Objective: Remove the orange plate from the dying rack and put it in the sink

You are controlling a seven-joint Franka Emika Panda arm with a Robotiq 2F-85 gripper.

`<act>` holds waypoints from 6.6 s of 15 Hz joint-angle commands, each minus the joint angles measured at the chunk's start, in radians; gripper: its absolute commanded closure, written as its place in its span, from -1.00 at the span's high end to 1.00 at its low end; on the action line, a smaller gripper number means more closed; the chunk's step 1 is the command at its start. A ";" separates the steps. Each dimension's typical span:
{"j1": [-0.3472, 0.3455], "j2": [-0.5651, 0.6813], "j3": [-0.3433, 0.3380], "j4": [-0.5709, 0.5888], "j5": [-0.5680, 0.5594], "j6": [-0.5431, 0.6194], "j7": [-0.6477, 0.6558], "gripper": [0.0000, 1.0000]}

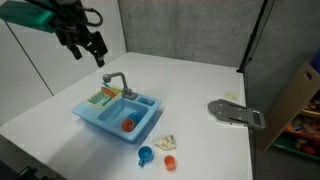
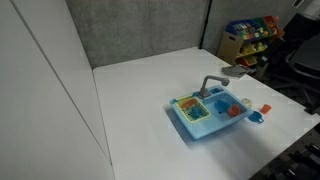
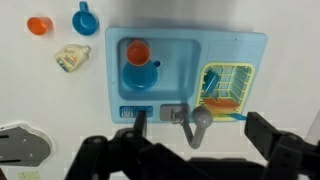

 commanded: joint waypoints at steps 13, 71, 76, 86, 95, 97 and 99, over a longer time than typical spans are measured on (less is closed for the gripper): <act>0.063 0.190 0.206 0.191 -0.174 0.092 0.247 1.00; 0.146 1.077 0.200 1.051 -0.342 -0.257 -0.262 1.00; 0.151 1.071 0.203 1.026 -0.326 -0.234 -0.247 1.00; 0.115 1.038 0.217 0.954 -0.312 -0.169 -0.276 1.00; 0.071 1.026 0.242 0.871 -0.311 -0.093 -0.354 1.00; 0.068 1.024 0.245 0.854 -0.316 -0.080 -0.370 1.00; 0.065 1.023 0.247 0.840 -0.318 -0.069 -0.382 1.00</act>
